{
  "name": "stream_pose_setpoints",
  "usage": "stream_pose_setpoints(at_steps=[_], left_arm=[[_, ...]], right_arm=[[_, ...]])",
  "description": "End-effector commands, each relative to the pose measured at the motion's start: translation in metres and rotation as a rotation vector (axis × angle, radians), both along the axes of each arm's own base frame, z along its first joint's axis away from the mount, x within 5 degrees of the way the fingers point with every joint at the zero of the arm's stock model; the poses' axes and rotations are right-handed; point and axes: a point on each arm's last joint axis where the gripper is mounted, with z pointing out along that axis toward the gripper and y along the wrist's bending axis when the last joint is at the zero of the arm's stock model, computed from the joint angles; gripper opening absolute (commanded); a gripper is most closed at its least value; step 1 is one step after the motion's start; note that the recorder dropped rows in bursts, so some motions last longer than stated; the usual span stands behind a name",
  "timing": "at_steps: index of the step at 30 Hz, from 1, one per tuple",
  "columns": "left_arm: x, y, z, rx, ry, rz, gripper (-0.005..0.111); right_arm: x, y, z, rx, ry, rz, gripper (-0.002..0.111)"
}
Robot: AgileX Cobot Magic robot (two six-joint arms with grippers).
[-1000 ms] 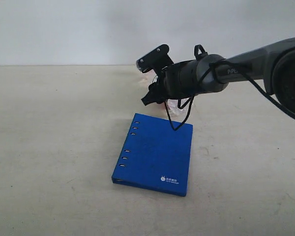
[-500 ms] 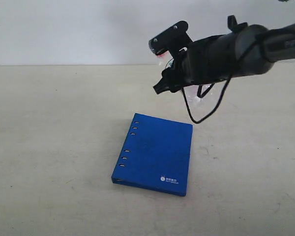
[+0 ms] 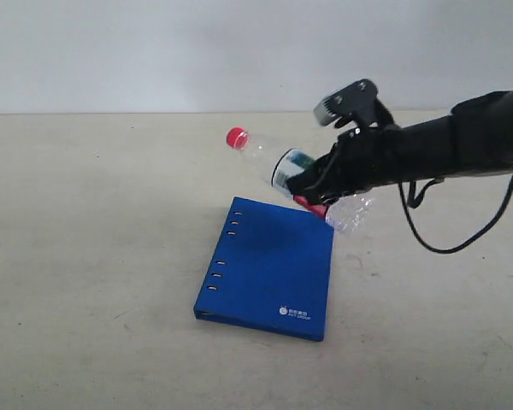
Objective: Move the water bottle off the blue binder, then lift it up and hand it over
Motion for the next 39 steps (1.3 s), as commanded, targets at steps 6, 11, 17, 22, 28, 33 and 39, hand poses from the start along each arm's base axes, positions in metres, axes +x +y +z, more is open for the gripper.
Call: stream_pose_setpoints(at_steps=[6, 11, 17, 22, 28, 33, 39], left_arm=[[0.000, 0.000, 0.001, 0.006, -0.014, -0.004, 0.005], [0.000, 0.000, 0.001, 0.006, -0.014, -0.004, 0.005], [0.000, 0.000, 0.001, 0.006, -0.014, -0.004, 0.005], [0.000, 0.000, 0.001, 0.006, -0.014, -0.004, 0.005], [0.000, 0.000, 0.001, 0.006, -0.014, -0.004, 0.005], [0.000, 0.000, 0.001, 0.006, -0.014, -0.004, 0.005], [0.000, 0.000, 0.001, 0.006, -0.014, -0.004, 0.005]], right_arm=[[-0.012, -0.036, 0.078, 0.262, -0.178, 0.107, 0.000], [-0.014, -0.051, 0.064, 0.215, -0.162, 0.060, 0.000], [-0.038, -0.081, 0.030, 0.251, 0.020, -0.014, 0.000], [-0.062, -0.096, 0.010, 0.129, 0.252, 0.092, 0.000], [-0.074, -0.102, 0.006, -0.059, 0.287, 0.241, 0.000], [-0.084, -0.094, 0.002, -0.094, 0.422, 0.276, 0.000], [-0.087, -0.081, -0.007, -0.261, 0.451, 0.286, 0.030]])
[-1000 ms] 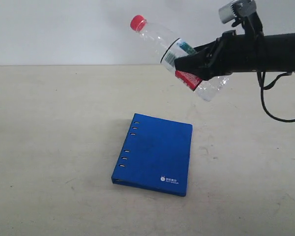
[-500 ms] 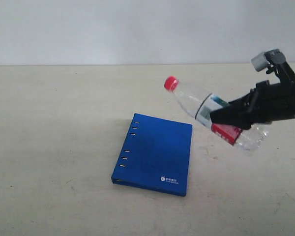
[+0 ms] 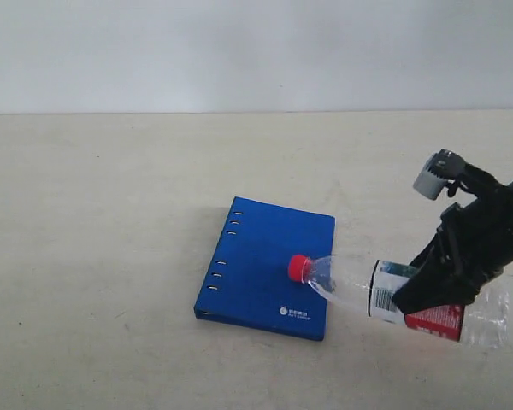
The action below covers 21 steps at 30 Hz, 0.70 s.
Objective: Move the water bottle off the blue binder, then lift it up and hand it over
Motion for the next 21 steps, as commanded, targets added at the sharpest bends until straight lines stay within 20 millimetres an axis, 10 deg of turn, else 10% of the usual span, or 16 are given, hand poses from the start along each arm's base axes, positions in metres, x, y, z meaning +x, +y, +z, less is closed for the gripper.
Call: stream_pose_setpoints(at_steps=[1, 5, 16, 21], left_arm=[[0.000, 0.000, 0.001, 0.006, -0.014, -0.004, 0.005], [0.000, 0.000, 0.001, 0.006, -0.014, -0.004, 0.005], [0.000, 0.000, 0.001, 0.006, -0.014, -0.004, 0.005], [0.000, 0.000, 0.001, 0.006, -0.014, -0.004, 0.005]], right_arm=[[0.001, 0.010, 0.001, -0.072, -0.033, 0.012, 0.040], [0.006, 0.018, 0.002, -0.070, -0.070, -0.025, 0.065], [0.031, 0.078, 0.057, -0.011, -0.306, 0.088, 0.065], [0.026, 0.118, 0.039, -0.115, -0.332, 0.168, 0.065]])
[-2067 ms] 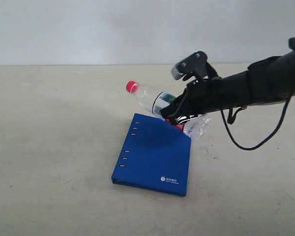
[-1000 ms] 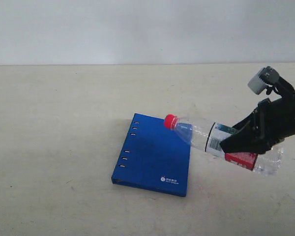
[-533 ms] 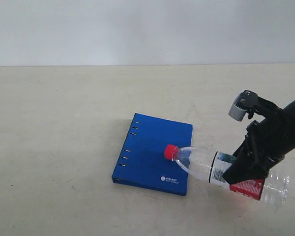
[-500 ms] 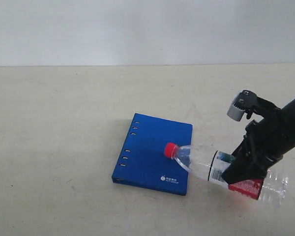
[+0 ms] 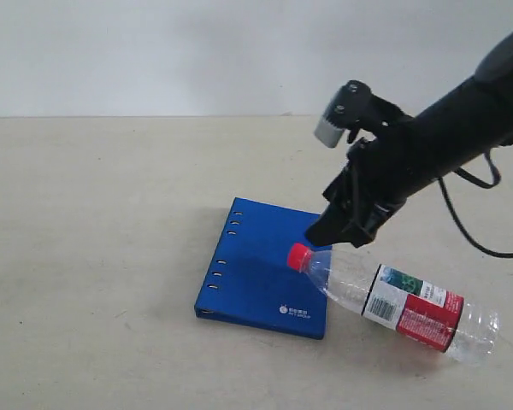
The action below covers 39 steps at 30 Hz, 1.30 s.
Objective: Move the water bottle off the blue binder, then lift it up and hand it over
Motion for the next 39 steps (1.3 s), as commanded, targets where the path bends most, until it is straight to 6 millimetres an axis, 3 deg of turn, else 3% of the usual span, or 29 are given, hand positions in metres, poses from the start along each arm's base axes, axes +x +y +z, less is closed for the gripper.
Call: stream_pose_setpoints(at_steps=[1, 7, 13, 15, 18, 19, 22, 27, 29, 39], left_arm=[[0.000, 0.000, 0.001, 0.006, -0.014, -0.004, 0.005], [0.000, 0.000, 0.001, 0.006, -0.014, -0.004, 0.005], [0.000, 0.000, 0.001, 0.006, -0.014, -0.004, 0.005], [0.000, 0.000, 0.001, 0.006, -0.014, -0.004, 0.005], [0.000, 0.000, 0.001, 0.006, -0.014, -0.004, 0.005], [0.000, 0.000, 0.001, 0.006, -0.014, -0.004, 0.005], [0.000, 0.000, 0.001, 0.006, -0.014, -0.004, 0.005], [0.000, 0.000, 0.001, 0.006, -0.014, -0.004, 0.005], [0.000, 0.000, 0.001, 0.006, -0.014, -0.004, 0.005], [0.000, 0.000, 0.001, 0.006, -0.014, -0.004, 0.005]], right_arm=[[-0.003, 0.027, -0.023, -0.144, -0.014, 0.018, 0.065], [-0.004, 0.039, -0.057, -0.261, 0.039, -0.036, 0.065], [-0.003, 0.047, -0.065, -0.242, 0.063, -0.113, 0.062], [-0.002, 0.048, -0.064, -0.237, 0.067, -0.125, 0.048], [-0.001, 0.049, -0.061, -0.232, 0.060, -0.123, 0.015], [0.000, 0.049, -0.059, -0.230, 0.053, -0.123, 0.003], [0.003, 0.049, -0.047, -0.206, -0.006, -0.147, 0.000], [0.020, 0.043, 0.025, -0.036, -0.411, -0.311, 0.000], [0.022, 0.040, 0.044, 0.010, -0.515, -0.357, 0.000], [0.027, 0.039, 0.049, 0.032, -0.583, -0.395, 0.000]])
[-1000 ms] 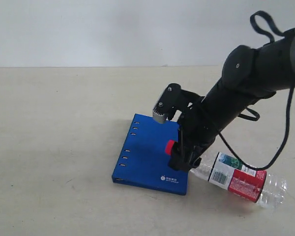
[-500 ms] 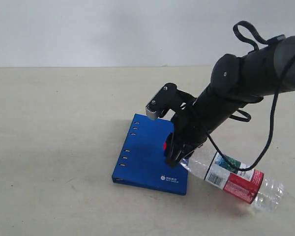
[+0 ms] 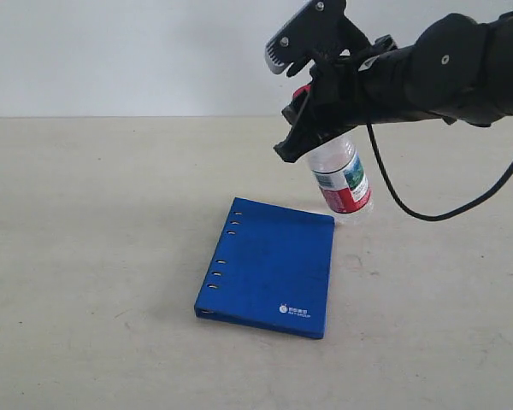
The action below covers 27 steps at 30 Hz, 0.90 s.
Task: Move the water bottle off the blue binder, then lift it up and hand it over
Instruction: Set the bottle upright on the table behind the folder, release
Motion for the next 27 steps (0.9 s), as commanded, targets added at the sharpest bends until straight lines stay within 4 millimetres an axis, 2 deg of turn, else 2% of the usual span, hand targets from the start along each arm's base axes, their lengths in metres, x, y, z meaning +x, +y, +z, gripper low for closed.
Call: stream_pose_setpoints(at_steps=[1, 9, 16, 23, 27], left_arm=[[0.000, 0.000, 0.001, 0.006, -0.014, -0.004, 0.005], [0.000, 0.000, 0.001, 0.006, -0.014, -0.004, 0.005], [0.000, 0.000, 0.001, 0.006, -0.014, -0.004, 0.005], [0.000, 0.000, 0.001, 0.006, -0.014, -0.004, 0.005], [0.000, 0.000, 0.001, 0.006, -0.014, -0.004, 0.005]], right_arm=[[0.002, -0.001, 0.006, 0.014, -0.043, -0.017, 0.000], [0.010, -0.009, 0.016, 0.223, -0.085, -0.221, 0.000], [0.010, -0.009, 0.014, 0.233, -0.061, -0.233, 0.002], [0.010, -0.009, 0.014, 0.193, -0.084, -0.214, 0.038], [0.011, -0.010, 0.017, 0.192, -0.113, -0.229, 0.049]])
